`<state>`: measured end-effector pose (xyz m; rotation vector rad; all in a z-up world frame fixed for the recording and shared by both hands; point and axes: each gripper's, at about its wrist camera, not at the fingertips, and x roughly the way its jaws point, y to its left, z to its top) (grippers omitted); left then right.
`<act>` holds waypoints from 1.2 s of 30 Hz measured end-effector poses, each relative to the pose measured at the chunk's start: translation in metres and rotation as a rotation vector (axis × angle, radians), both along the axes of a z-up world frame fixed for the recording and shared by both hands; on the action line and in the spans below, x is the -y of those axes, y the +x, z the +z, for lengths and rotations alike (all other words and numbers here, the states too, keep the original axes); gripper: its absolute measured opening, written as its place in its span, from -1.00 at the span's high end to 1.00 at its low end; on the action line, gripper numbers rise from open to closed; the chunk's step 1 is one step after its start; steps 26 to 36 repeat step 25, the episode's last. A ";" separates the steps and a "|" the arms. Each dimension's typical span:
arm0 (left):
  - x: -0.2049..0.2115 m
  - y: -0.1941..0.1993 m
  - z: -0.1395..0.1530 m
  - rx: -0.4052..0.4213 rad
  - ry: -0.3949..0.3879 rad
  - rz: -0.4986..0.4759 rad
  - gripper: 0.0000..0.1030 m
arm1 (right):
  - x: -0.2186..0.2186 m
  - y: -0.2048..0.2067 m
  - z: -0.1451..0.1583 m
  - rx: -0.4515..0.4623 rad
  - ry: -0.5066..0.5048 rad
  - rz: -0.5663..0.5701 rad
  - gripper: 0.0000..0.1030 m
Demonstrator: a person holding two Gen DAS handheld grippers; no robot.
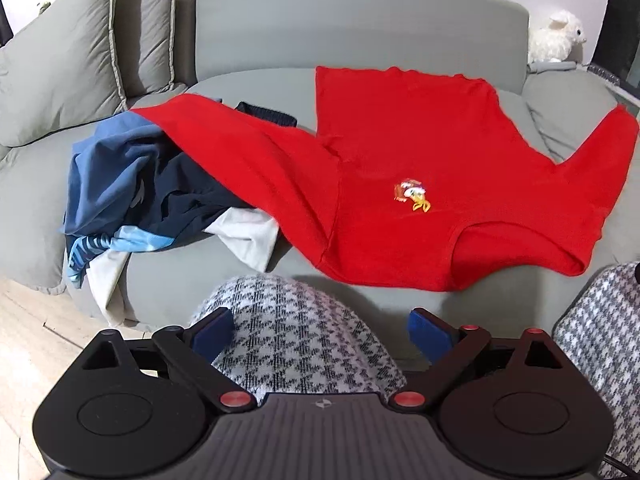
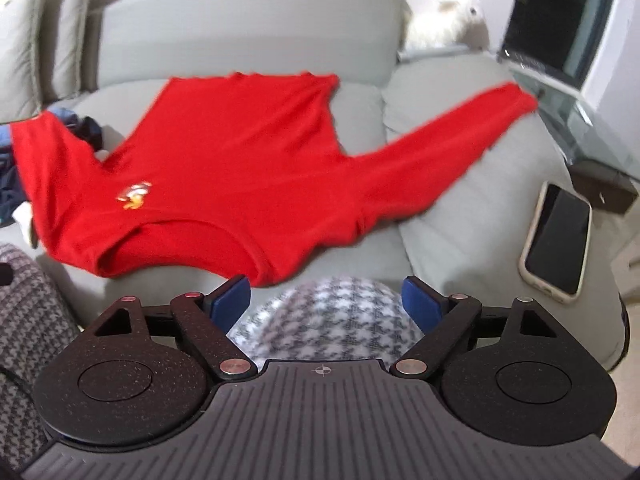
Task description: Fold clothes
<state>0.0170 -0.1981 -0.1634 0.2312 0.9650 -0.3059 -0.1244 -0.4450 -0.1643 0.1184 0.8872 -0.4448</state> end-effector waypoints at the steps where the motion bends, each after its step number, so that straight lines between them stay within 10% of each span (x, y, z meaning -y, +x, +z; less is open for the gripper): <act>1: 0.000 0.000 0.000 -0.008 0.003 0.003 -0.83 | 0.001 0.001 -0.002 -0.019 0.028 -0.001 -0.60; 36: -0.002 -0.008 -0.001 -0.012 -0.001 0.019 -0.90 | 0.000 0.003 -0.009 -0.081 0.026 -0.042 -0.74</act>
